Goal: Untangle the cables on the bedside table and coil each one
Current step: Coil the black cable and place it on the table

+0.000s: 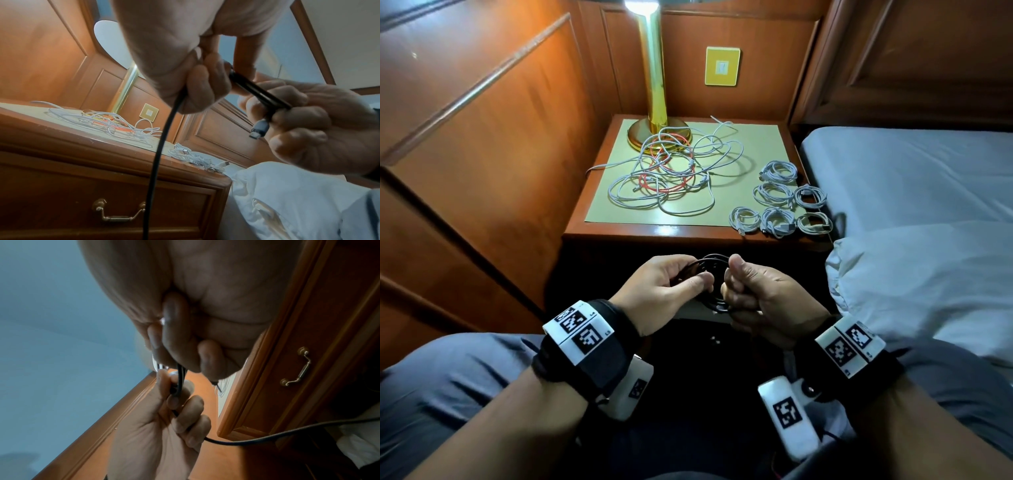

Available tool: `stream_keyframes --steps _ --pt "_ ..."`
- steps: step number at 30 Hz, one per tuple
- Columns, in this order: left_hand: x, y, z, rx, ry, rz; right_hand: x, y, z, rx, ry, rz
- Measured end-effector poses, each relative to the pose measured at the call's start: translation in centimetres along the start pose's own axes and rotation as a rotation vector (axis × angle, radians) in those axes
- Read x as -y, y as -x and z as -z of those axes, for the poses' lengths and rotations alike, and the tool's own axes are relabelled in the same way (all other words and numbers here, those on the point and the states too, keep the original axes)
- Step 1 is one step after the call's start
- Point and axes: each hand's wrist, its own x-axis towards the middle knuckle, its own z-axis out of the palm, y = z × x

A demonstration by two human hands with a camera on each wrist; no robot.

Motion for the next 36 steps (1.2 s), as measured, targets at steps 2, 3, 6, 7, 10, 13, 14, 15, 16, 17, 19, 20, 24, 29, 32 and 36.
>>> stream_keyframes --steps 2,3,6,7,10,13,14,15,16,17,19,20,24,29,32,36 --pt "0.1 -0.1 0.0 -0.016 -0.079 -0.02 -0.1 -0.1 0.0 -0.039 0.086 0.015" --pt "0.4 -0.1 0.0 -0.024 -0.165 -0.037 -0.2 -0.1 0.1 -0.059 0.142 0.01" --pt "0.9 0.0 -0.2 -0.036 -0.383 -0.049 -0.5 -0.1 0.1 -0.068 0.201 -0.041" --pt "0.9 0.0 -0.2 -0.038 -0.401 -0.043 -0.6 -0.1 0.0 -0.057 0.189 -0.052" --pt "0.8 -0.1 -0.2 -0.033 -0.425 -0.026 -0.6 -0.2 -0.3 -0.006 0.142 -0.051" --pt "0.8 -0.2 -0.3 -0.018 -0.497 -0.026 -0.7 -0.1 -0.3 0.015 0.047 -0.063" --pt "0.9 -0.2 -0.3 -0.012 -0.53 -0.026 -0.8 -0.1 -0.3 0.015 0.019 -0.077" --pt "0.9 -0.2 -0.3 -0.007 -0.557 -0.029 -0.9 0.0 -0.4 0.016 -0.005 -0.087" --pt "0.9 -0.2 -0.3 -0.005 -0.574 -0.037 -1.0 0.0 -0.4 0.017 -0.027 -0.094" --pt "0.8 -0.1 -0.3 -0.007 -0.578 -0.052 -1.0 0.0 -0.4 0.017 -0.045 -0.095" --pt "0.5 -0.1 0.0 -0.025 -0.562 -0.064 -0.7 0.0 -0.2 0.006 -0.077 -0.077" --pt "0.5 -0.2 0.5 -0.046 -0.557 -0.052 -0.4 -0.1 0.1 -0.013 -0.1 -0.057" --pt "0.8 -0.7 4.1 -0.26 -0.581 -0.013 1.3 -0.1 2.2 -0.215 -0.243 0.077" --pt "1.3 -0.8 6.4 -0.478 -0.676 -0.066 1.3 -0.1 3.4 -0.459 -0.244 0.238" --pt "1.4 -0.3 4.3 -0.232 -0.718 -0.233 -0.1 -0.6 2.9 -0.52 0.026 0.374" --pt "0.1 1.1 0.5 0.068 -0.55 -0.36 -1.9 -0.6 1.9 -0.366 0.684 0.447"
